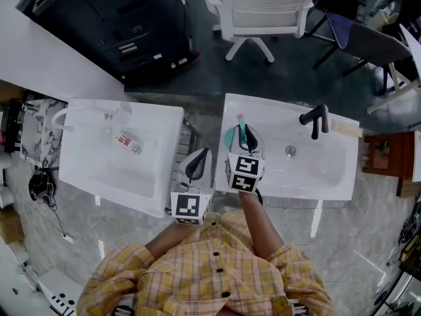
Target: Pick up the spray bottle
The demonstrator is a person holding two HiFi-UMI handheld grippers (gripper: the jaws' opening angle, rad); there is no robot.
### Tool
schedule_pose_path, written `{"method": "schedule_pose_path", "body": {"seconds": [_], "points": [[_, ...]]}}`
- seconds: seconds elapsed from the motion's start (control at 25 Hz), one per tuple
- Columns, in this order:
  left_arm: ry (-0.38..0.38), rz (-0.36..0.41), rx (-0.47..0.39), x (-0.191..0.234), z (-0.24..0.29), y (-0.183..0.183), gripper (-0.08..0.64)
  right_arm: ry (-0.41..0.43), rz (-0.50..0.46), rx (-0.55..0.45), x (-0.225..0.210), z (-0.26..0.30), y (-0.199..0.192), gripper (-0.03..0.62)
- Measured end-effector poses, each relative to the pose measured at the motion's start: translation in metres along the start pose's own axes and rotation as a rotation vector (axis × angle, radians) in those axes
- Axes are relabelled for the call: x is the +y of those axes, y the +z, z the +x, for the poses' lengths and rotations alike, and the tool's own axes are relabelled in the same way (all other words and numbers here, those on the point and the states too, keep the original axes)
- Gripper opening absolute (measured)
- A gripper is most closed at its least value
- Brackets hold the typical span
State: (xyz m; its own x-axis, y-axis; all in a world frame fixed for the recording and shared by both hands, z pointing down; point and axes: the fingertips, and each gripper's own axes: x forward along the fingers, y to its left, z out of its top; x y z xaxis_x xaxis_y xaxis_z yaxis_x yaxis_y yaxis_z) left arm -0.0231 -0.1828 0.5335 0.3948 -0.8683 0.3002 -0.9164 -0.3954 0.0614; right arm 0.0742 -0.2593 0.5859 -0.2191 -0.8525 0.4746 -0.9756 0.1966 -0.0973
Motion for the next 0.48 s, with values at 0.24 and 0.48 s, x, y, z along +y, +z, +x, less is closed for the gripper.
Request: {"method": "schedule_pose_path", "body": {"seconds": [0.24,0.48], "points": [[-0.004,0.0,-0.008,0.0,-0.007,0.003,0.002,0.004,0.019,-0.02,-0.004,-0.01,0.006,0.061],[-0.018,0.001,-0.024,-0.004,-0.015,0.006,0.002,0.019,0.016,-0.044,-0.002,-0.029,0.011,0.062]]}}
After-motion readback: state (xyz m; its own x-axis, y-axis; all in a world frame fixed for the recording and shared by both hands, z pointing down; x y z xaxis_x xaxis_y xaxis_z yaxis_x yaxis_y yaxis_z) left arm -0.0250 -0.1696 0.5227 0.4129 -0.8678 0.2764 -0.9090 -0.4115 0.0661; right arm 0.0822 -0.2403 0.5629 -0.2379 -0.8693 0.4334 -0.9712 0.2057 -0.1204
